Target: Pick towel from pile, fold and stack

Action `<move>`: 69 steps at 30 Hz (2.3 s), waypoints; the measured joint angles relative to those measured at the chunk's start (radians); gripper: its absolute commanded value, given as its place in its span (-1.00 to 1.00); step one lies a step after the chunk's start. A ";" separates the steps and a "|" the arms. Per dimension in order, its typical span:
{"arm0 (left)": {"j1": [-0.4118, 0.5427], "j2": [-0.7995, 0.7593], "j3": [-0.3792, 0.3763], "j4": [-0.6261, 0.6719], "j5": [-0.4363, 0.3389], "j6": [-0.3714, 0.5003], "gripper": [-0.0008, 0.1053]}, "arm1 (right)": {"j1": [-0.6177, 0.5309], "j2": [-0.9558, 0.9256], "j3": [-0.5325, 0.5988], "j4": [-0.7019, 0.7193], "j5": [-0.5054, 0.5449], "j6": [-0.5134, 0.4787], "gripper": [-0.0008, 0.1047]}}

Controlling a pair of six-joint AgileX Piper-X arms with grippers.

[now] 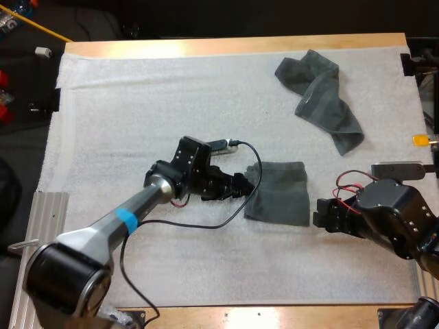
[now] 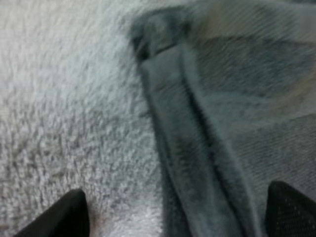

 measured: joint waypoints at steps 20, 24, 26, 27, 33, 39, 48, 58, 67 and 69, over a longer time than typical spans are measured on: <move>-0.119 0.060 -0.013 -0.118 0.118 -0.140 0.32 | 0.000 0.000 0.000 0.000 0.000 -0.021 0.24; -0.127 0.060 -0.013 -0.135 0.119 -0.159 0.12 | 0.000 0.000 0.000 0.000 0.000 -0.021 0.24; -0.127 0.060 -0.013 -0.135 0.119 -0.162 -0.16 | 0.000 0.000 0.000 0.000 0.000 -0.021 0.24; -0.127 0.060 -0.013 -0.135 0.119 -0.163 -0.37 | 0.000 0.000 0.000 0.000 0.000 -0.021 0.24; -0.127 0.060 -0.016 -0.116 0.119 -0.137 -0.98 | 0.000 0.000 0.000 0.000 0.000 -0.021 0.24; -0.068 0.056 -0.021 0.065 0.082 0.042 -0.98 | 0.000 0.000 0.000 0.000 -0.005 -0.021 0.23; 0.211 -0.071 -0.021 0.382 -0.200 0.362 -0.98 | 0.000 0.000 0.000 0.000 -0.007 -0.021 0.23; 0.499 -0.112 -0.021 0.559 -0.601 0.598 -0.98 | 0.000 0.000 0.000 0.000 -0.022 -0.021 0.23; 0.575 -0.117 -0.021 0.573 -0.752 0.625 -0.98 | 0.000 0.000 0.000 0.000 -0.067 -0.021 0.23; 0.585 -0.129 -0.021 0.573 -0.773 0.627 -0.98 | 0.000 0.000 0.000 0.000 -0.067 -0.021 0.23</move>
